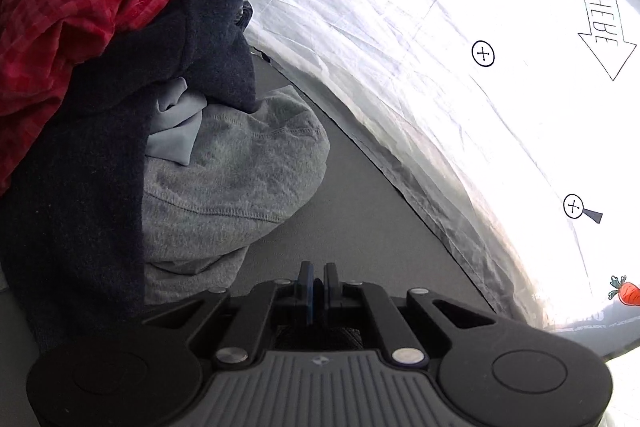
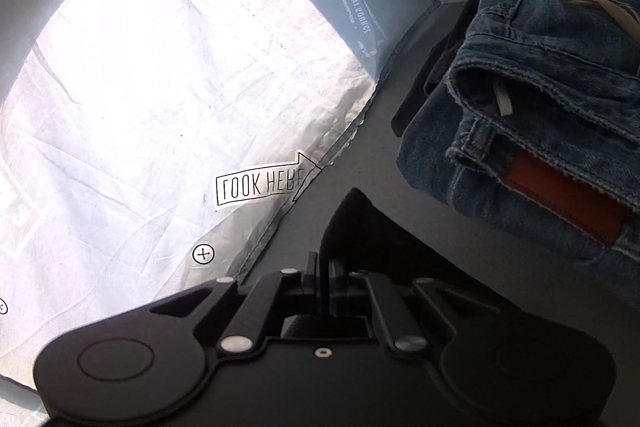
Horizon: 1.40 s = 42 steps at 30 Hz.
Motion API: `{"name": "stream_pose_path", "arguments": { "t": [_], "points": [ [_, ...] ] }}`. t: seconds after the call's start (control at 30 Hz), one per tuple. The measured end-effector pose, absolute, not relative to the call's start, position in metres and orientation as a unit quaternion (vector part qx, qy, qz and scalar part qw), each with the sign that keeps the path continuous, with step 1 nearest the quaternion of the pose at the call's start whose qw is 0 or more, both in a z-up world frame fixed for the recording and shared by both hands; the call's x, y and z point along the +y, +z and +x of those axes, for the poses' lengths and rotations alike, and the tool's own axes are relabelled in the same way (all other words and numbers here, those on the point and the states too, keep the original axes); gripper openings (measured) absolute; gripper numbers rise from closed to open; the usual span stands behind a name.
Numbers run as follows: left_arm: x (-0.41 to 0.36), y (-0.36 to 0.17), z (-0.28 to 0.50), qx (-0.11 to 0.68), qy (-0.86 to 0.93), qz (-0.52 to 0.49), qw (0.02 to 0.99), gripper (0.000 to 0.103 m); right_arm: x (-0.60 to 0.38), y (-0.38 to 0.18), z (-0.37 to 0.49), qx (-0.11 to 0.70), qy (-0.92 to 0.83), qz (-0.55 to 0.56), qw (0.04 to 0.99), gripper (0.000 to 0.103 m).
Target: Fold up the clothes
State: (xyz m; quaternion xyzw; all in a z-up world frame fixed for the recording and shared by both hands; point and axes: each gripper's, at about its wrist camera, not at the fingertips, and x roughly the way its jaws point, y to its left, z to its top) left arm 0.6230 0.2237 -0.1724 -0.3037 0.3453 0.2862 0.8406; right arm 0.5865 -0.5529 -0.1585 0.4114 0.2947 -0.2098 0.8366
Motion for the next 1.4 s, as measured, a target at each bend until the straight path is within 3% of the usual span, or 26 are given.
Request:
{"name": "stream_pose_path", "arguments": {
  "t": [0.1,0.13,0.23,0.37,0.47,0.53,0.6,0.8,1.0,1.4],
  "points": [
    [0.211,-0.205,0.664,0.401,0.293,-0.248,0.832,0.006,-0.548,-0.185,0.624,0.333,-0.227,0.394,0.826,0.007],
    [0.209,-0.213,0.672,0.412,0.297,-0.236,0.829,0.011,-0.545,-0.192,0.631,0.338,-0.231,0.391,0.824,0.008],
    [0.206,-0.222,0.677,0.412,0.293,-0.231,0.831,0.013,-0.541,-0.200,0.639,0.337,-0.236,0.380,0.828,0.019],
    [0.209,-0.219,0.662,0.404,0.295,-0.227,0.836,0.033,-0.530,-0.188,0.636,0.346,-0.257,0.301,0.851,0.032],
    [0.208,-0.215,0.644,0.403,0.292,-0.227,0.837,0.038,-0.492,-0.169,0.627,0.362,-0.261,0.143,0.883,0.052],
    [0.204,-0.211,0.629,0.404,0.286,-0.227,0.838,0.039,-0.464,-0.162,0.614,0.361,-0.246,0.048,0.898,0.055],
    [0.198,-0.207,0.616,0.404,0.277,-0.226,0.842,0.039,-0.442,-0.162,0.603,0.359,-0.232,-0.008,0.904,0.073],
    [0.175,-0.206,0.578,0.423,0.259,-0.213,0.842,0.048,-0.406,-0.185,0.559,0.377,-0.213,0.006,0.901,0.101],
    [0.166,-0.208,0.563,0.409,0.223,-0.219,0.858,0.049,-0.392,-0.214,0.531,0.392,-0.202,0.082,0.894,0.103],
    [0.157,-0.231,0.592,0.408,0.207,-0.209,0.864,0.049,-0.381,-0.237,0.516,0.346,-0.205,0.101,0.910,0.103]
  ]
}}
